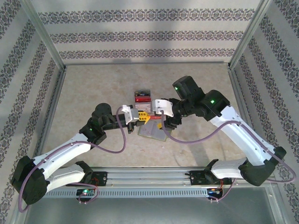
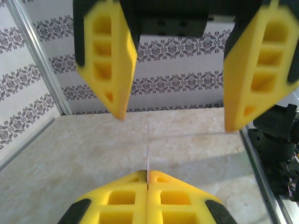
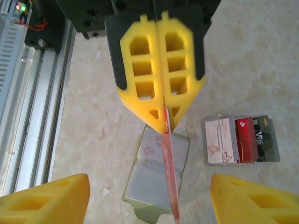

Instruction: Take the credit cards out of the card holder

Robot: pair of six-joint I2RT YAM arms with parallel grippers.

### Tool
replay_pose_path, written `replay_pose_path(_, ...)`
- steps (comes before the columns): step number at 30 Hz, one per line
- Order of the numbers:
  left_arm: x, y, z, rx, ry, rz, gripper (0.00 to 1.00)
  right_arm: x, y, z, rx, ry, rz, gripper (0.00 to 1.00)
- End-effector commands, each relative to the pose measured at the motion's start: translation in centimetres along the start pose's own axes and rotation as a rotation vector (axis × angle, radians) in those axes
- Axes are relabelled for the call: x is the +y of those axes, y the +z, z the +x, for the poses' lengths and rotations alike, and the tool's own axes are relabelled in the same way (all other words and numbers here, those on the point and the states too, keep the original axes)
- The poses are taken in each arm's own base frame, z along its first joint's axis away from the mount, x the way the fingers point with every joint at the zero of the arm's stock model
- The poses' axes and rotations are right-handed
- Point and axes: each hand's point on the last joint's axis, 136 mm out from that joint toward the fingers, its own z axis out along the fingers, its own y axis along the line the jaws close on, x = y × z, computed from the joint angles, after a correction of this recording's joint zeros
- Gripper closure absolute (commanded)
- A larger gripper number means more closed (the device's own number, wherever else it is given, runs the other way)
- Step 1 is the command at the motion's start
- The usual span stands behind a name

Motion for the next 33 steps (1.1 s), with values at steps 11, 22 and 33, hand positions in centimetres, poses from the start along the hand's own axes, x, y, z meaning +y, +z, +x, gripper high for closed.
replay_pose_path(11, -0.2, 0.0, -2.0, -0.08, 0.037, -0.007, 1.0, -1.0, 0.9, -0.1, 0.064, -0.075, 0.028, 0.64)
replay_pose_path(22, -0.1, 0.0, -1.7, -0.05, 0.036, -0.012, 1.0, -1.1, 1.0, -0.6, 0.051, -0.087, 0.027, 0.86)
replay_pose_path(33, 0.2, -1.1, -1.8, -0.041, 0.066, -0.07, 0.55, -1.5, 1.4, 0.0, 0.071, -0.101, 0.021, 1.0)
